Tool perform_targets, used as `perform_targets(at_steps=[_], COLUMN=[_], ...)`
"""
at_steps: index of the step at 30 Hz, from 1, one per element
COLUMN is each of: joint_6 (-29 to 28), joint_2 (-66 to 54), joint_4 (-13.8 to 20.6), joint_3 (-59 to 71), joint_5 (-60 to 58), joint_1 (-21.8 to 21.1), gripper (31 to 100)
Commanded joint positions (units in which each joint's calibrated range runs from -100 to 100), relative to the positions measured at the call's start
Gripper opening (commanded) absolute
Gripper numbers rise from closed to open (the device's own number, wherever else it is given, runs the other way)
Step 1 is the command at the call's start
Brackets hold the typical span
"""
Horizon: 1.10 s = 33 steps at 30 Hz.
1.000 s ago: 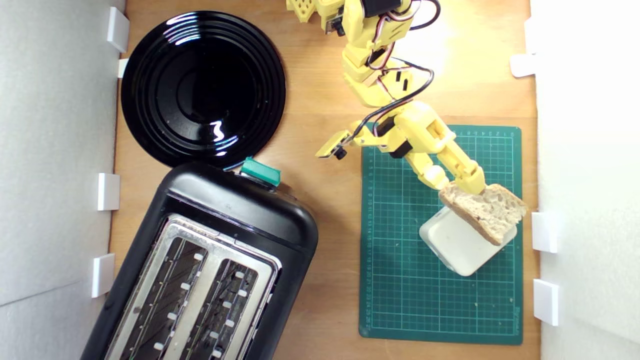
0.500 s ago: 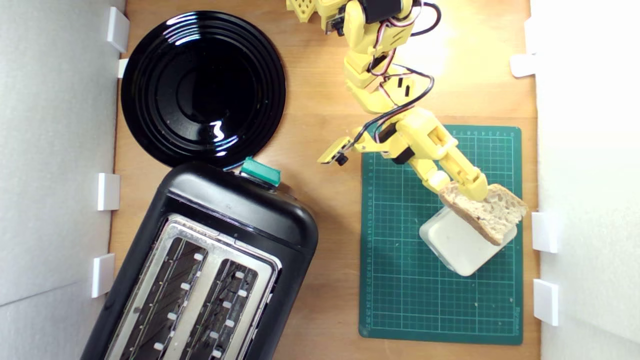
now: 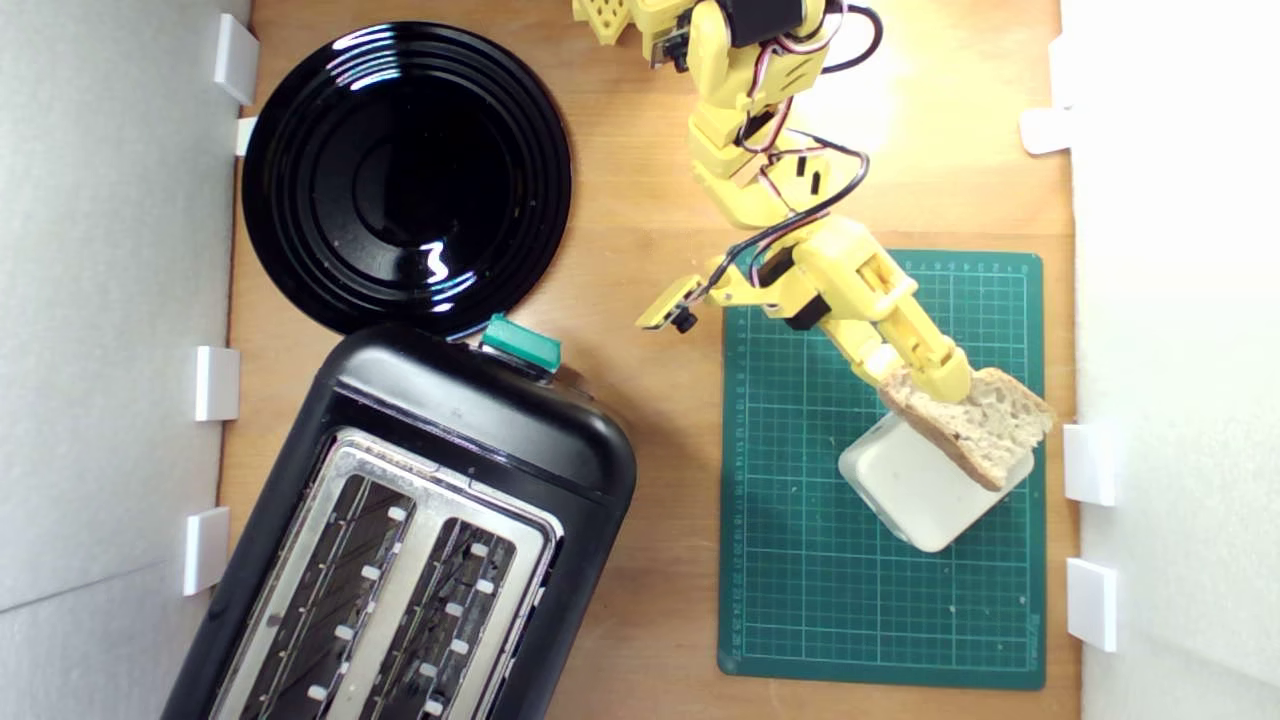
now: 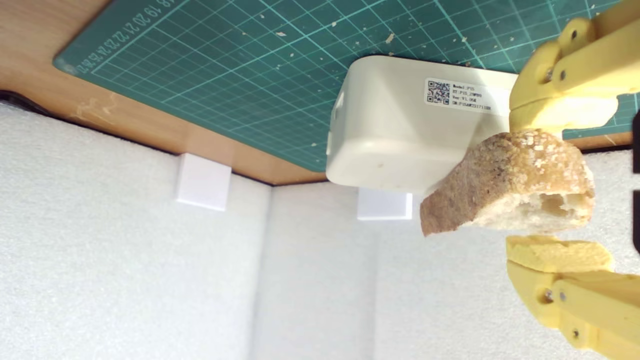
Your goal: Pick bread and place in toaster
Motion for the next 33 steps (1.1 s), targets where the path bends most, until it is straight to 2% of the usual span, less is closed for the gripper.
perform_targets(at_steps=[1, 11, 33], joint_6=[-0.31, -0.31, -0.31], joint_2=[-0.76, -0.85, -1.68], joint_4=[-0.62, -0.62, -0.62], joint_3=[-1.93, -1.84, -1.57], joint_5=[-1.85, -1.85, -1.85], joint_1=[-0.48, -0.48, -0.4], gripper=[69.2, 61.8, 61.7])
